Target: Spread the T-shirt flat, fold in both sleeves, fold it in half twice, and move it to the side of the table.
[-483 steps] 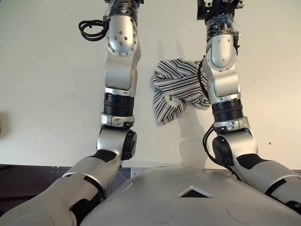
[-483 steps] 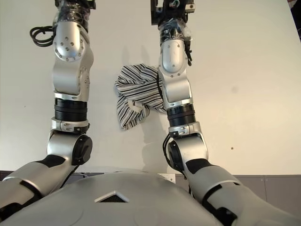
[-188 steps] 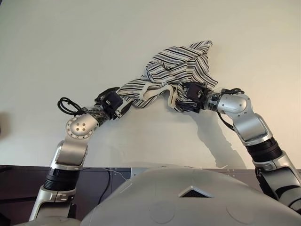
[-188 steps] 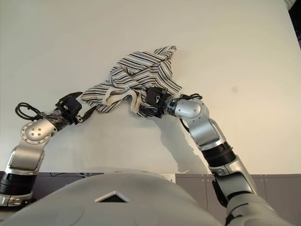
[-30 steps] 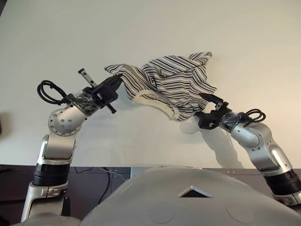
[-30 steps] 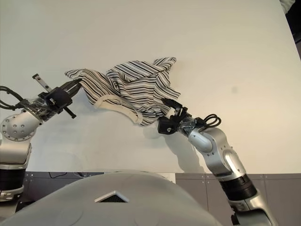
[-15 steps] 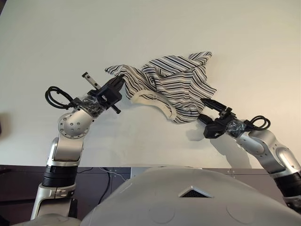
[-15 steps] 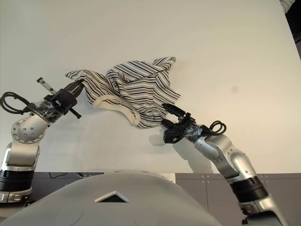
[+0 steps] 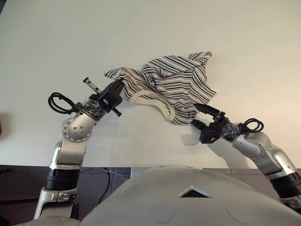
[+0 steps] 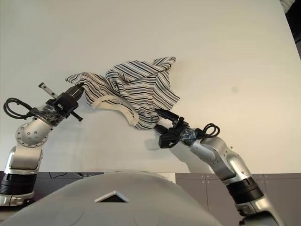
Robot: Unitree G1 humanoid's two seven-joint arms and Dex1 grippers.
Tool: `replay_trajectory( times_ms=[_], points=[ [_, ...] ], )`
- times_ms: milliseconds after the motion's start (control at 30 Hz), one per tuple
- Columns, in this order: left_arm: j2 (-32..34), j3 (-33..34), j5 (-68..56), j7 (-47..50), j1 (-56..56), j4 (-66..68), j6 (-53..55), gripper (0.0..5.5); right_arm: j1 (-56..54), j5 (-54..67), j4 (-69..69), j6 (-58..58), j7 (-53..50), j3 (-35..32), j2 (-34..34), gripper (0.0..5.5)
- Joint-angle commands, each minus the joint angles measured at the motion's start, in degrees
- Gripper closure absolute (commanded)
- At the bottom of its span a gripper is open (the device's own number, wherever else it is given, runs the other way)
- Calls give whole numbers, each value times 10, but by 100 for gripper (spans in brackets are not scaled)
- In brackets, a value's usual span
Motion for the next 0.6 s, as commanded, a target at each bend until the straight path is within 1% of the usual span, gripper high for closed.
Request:
replay_trajectory(
  times_ms=[33, 133, 200, 267, 367, 467, 600],
  points=[
    [-2, -5, 8, 1, -8, -3, -1, 539, -8, 10, -7, 46, 83, 25, 4, 214],
    [-9, -7, 13, 10, 3, -12, 4, 539, -37, 40, -41, 104, 180, 25, -13, 214],
    [-13, -11, 17, 11, 3, -11, 4, 539, -55, 35, -41, 149, 202, 21, 3, 214],
    [-15, -13, 19, 12, 4, -13, 4, 539, -56, 16, -35, 185, 191, 18, 21, 214],
    [-13, -9, 19, 13, 13, -15, 3, 539, -10, 3, -72, 204, 177, -5, 1, 214],
    [-12, -6, 21, 15, 22, -15, 0, 539, 40, -8, -115, 203, 165, -33, -20, 214],
    [-11, -3, 23, 15, 20, -13, 0, 539, 61, -16, -120, 172, 126, -45, -20, 214]
  ],
)
